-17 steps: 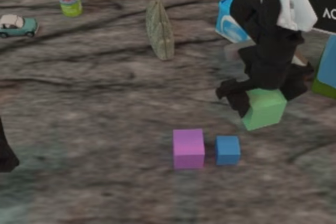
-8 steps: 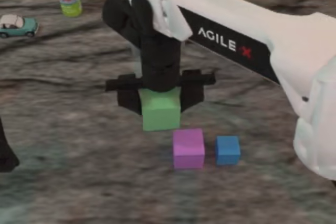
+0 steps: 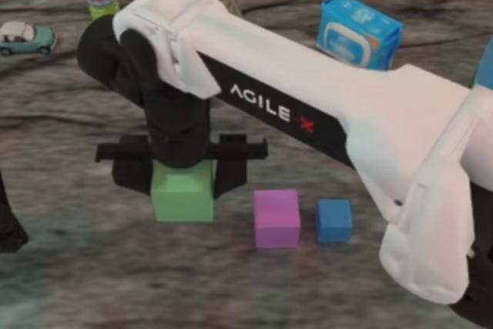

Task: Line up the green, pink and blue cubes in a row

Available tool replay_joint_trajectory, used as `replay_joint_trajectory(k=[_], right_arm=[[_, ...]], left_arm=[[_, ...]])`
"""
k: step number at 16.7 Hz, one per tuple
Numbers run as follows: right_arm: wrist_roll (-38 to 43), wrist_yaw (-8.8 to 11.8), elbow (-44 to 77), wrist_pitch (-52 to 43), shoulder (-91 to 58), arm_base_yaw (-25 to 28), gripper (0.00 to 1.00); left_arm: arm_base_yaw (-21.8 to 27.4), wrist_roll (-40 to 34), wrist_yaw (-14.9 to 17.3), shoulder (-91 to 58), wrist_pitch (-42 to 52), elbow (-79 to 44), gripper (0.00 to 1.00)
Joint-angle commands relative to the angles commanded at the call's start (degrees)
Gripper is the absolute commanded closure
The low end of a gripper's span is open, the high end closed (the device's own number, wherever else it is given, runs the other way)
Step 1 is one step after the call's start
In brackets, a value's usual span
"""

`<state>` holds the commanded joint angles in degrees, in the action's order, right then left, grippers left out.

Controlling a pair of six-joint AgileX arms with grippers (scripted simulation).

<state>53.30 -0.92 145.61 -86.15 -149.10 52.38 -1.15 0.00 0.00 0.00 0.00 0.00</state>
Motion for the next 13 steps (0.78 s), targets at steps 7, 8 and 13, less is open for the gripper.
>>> replay_joint_trajectory(k=[7, 8, 13], right_arm=[[0.1, 0.0, -6.6, 6.4, 0.6, -0.2, 1.00], [0.1, 0.0, -9.1, 8.6, 0.7, -0.2, 1.00], [0.2, 0.0, -17.3, 16.5, 0.8, 0.2, 1.00]], left_arm=[[0.0, 0.0, 0.0, 0.0, 0.0, 0.0, 0.00], [0.0, 0.0, 0.0, 0.0, 0.0, 0.0, 0.00], [0.0, 0.0, 0.0, 0.0, 0.0, 0.0, 0.00]])
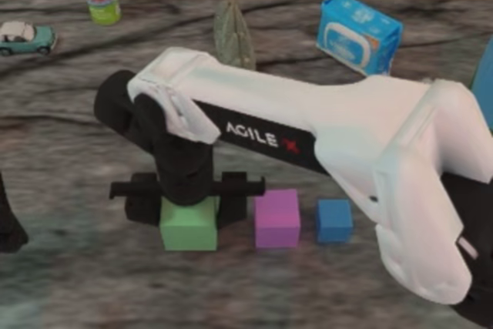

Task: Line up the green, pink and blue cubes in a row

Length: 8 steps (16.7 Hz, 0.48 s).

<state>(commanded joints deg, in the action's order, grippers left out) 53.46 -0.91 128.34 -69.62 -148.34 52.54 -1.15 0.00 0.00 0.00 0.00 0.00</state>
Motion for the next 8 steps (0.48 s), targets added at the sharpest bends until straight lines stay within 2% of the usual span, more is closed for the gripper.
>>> replay_joint_trajectory(k=[3, 8], right_arm=[[0.0, 0.0, 0.0, 0.0, 0.0, 0.0, 1.00], [0.0, 0.0, 0.0, 0.0, 0.0, 0.0, 0.62]], left_arm=[[0.0, 0.0, 0.0, 0.0, 0.0, 0.0, 0.00], [0.0, 0.0, 0.0, 0.0, 0.0, 0.0, 0.00]])
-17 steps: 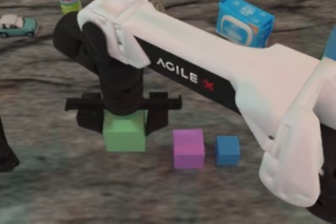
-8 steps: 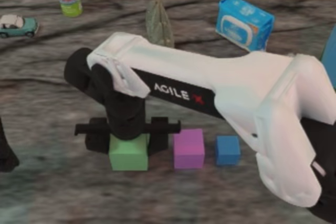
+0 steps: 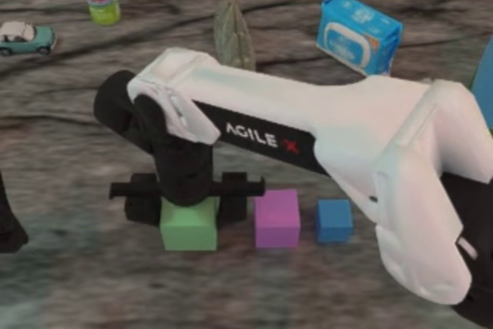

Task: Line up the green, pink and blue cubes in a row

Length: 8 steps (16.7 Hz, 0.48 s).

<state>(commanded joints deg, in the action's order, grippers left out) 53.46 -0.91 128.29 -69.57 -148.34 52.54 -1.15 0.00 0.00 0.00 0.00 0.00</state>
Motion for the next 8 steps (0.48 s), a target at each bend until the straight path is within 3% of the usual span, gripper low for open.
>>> replay_joint_trajectory(k=[8], right_arm=[[0.0, 0.0, 0.0, 0.0, 0.0, 0.0, 0.02]], left_arm=[[0.0, 0.0, 0.0, 0.0, 0.0, 0.0, 0.00]])
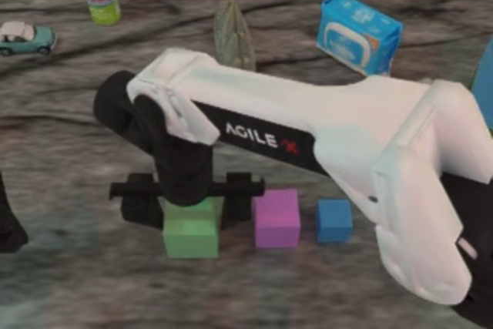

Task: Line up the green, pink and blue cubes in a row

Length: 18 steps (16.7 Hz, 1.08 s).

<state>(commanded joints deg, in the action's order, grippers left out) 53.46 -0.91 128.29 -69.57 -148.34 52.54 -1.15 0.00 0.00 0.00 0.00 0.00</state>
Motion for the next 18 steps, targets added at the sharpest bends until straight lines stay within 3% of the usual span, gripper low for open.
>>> replay_joint_trajectory(k=[11, 18], right_arm=[[0.0, 0.0, 1.0, -1.0, -0.2, 0.0, 0.00], [0.1, 0.0, 16.3, -15.4, -1.0, 0.4, 0.00]], left_arm=[[0.0, 0.0, 0.0, 0.0, 0.0, 0.0, 0.00], [0.0, 0.0, 0.0, 0.0, 0.0, 0.0, 0.00]])
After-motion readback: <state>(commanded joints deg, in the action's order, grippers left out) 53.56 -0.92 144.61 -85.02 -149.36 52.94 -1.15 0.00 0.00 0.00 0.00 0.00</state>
